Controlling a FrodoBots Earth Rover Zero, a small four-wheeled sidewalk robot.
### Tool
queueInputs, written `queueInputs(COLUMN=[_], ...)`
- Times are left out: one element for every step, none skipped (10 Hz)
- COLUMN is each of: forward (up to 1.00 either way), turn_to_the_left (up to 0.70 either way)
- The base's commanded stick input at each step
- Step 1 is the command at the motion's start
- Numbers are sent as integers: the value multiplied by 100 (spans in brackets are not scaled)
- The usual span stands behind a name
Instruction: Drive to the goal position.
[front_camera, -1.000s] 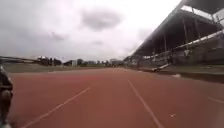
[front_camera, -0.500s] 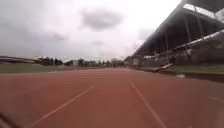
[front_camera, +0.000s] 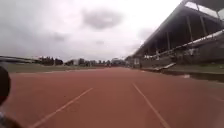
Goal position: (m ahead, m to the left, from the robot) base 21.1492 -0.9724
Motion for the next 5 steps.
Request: queueInputs(forward=[70, 70, 70, 70, 70], turn_to_the_left=[0, 0, 0, 0, 0])
